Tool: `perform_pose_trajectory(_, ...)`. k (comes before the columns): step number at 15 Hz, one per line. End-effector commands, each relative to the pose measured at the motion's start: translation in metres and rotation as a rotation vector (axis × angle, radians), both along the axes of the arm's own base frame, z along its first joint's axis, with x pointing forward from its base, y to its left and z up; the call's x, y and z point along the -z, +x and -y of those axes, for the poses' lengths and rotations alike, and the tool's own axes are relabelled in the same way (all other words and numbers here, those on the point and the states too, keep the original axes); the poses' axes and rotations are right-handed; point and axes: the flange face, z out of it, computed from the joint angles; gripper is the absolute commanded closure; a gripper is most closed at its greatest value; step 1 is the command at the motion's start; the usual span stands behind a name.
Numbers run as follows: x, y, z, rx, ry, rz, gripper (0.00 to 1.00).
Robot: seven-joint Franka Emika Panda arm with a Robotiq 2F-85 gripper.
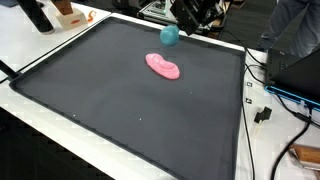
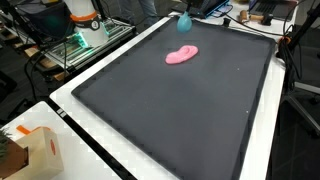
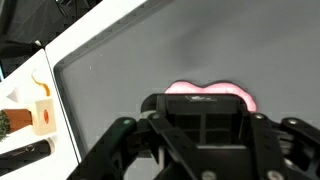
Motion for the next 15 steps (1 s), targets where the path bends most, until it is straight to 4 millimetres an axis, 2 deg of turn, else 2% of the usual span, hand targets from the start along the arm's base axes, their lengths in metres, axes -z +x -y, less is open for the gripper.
perform_pose_trajectory(1, 0.012, 0.008, -0.006, 0.057, -0.1, 0.04, 0.65)
perform_pose_trajectory(10, 0.039, 0.019, -0.008, 0.154, -0.226, 0.133, 0.65)
perform_pose_trajectory(15, 0.052, 0.023, -0.002, 0.204, -0.268, 0.16, 0.65)
